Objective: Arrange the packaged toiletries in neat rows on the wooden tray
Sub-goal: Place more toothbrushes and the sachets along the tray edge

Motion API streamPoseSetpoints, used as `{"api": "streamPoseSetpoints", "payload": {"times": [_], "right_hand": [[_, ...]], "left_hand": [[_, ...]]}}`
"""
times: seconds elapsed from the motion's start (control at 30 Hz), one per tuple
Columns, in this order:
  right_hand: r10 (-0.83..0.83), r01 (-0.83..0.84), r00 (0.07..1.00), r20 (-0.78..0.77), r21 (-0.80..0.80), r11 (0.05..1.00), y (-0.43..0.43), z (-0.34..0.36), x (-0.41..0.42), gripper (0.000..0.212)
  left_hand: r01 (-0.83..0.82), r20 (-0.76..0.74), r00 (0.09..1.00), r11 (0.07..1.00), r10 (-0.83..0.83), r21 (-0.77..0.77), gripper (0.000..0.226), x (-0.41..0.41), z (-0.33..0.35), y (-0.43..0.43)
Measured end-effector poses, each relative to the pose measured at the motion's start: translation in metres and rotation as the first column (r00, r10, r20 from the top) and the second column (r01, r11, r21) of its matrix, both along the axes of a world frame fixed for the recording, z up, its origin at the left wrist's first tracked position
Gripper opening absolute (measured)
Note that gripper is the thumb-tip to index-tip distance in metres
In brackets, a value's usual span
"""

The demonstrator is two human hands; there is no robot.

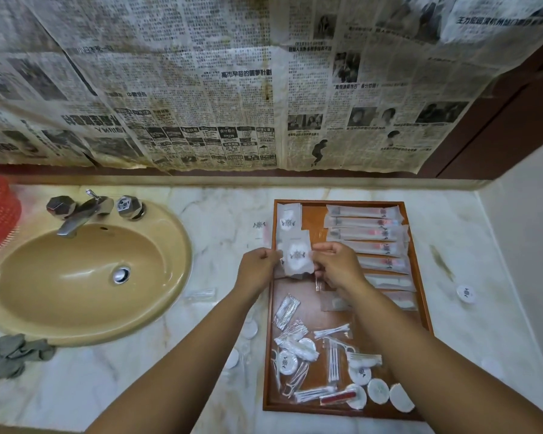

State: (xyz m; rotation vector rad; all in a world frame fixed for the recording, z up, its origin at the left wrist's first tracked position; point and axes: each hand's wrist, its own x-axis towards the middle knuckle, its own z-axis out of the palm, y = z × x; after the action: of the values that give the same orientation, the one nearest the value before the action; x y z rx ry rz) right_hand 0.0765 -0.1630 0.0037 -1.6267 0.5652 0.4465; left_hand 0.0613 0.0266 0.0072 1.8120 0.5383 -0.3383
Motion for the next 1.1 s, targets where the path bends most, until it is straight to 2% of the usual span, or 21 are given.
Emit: {"api": "streamPoseSetpoints", "payload": {"times": [0.17, 0.2, 0.23, 0.3, 0.37, 0.47, 0.57, 0.73, 0.83, 0.93, 1.03, 1.1], "right_hand": [[0.119, -0.114, 0.993, 0.028, -0.146, 0.983, 0.004, -0.011, 0.009, 0.011], [0.142, -0.136, 0.990, 0.025, -0.164, 0.977, 0.008, -0.015, 0.010, 0.011], [0.163, -0.156, 0.986, 0.024, -0.182, 0.971, 0.013, -0.017, 0.010, 0.011], [0.243, -0.219, 0.968, 0.056, -0.274, 0.936, 0.022, -0.023, 0.009, 0.009], [0.383, -0.306, 0.919, 0.096, -0.440, 0.844, 0.027, -0.025, 0.009, 0.015], [0.506, -0.379, 0.858, 0.088, -0.558, 0.739, 0.028, -0.028, 0.010, 0.023], [0.574, -0.419, 0.816, 0.066, -0.618, 0.666, 0.025, -0.028, 0.008, 0.027], [0.488, -0.320, 0.863, 0.127, -0.611, 0.724, 0.004, -0.015, 0.013, 0.017], [0.417, -0.267, 0.904, 0.094, -0.638, 0.723, -0.018, -0.007, 0.017, 0.013], [0.428, -0.334, 0.903, -0.045, -0.700, 0.632, -0.029, -0.003, 0.013, 0.014], [0.466, -0.426, 0.869, -0.163, -0.726, 0.540, -0.026, -0.003, 0.004, 0.008], [0.486, -0.469, 0.842, -0.234, -0.761, 0.448, -0.017, -0.004, 0.000, 0.024]], "left_hand": [[0.171, 0.030, 0.982, 0.951, -0.185, 0.258, 0.006, 0.010, -0.012, 0.009], [0.218, 0.044, 0.968, 0.910, -0.249, 0.353, 0.012, 0.009, -0.015, 0.010], [0.272, 0.062, 0.938, 0.837, -0.340, 0.474, 0.022, 0.009, -0.020, 0.011], [0.338, 0.066, 0.838, 0.612, -0.541, 0.715, 0.039, 0.008, -0.031, 0.015], [0.334, 0.065, 0.728, 0.436, -0.682, 0.836, 0.046, 0.006, -0.041, 0.016], [0.289, 0.077, 0.615, 0.316, -0.785, 0.904, 0.045, 0.006, -0.049, 0.016], [0.267, 0.024, 0.540, 0.198, -0.841, 0.943, 0.041, 0.005, -0.055, 0.014], [0.280, -0.020, 0.562, 0.168, -0.827, 0.945, 0.046, 0.002, -0.053, 0.007], [0.334, -0.073, 0.561, 0.145, -0.825, 0.932, 0.045, 0.002, -0.054, 0.005], [0.380, -0.109, 0.589, 0.156, -0.801, 0.912, 0.043, 0.001, -0.053, 0.005], [0.380, -0.086, 0.609, 0.196, -0.788, 0.904, 0.042, -0.001, -0.055, 0.004], [0.371, -0.058, 0.617, 0.226, -0.785, 0.901, 0.042, -0.003, -0.056, 0.005]]}}
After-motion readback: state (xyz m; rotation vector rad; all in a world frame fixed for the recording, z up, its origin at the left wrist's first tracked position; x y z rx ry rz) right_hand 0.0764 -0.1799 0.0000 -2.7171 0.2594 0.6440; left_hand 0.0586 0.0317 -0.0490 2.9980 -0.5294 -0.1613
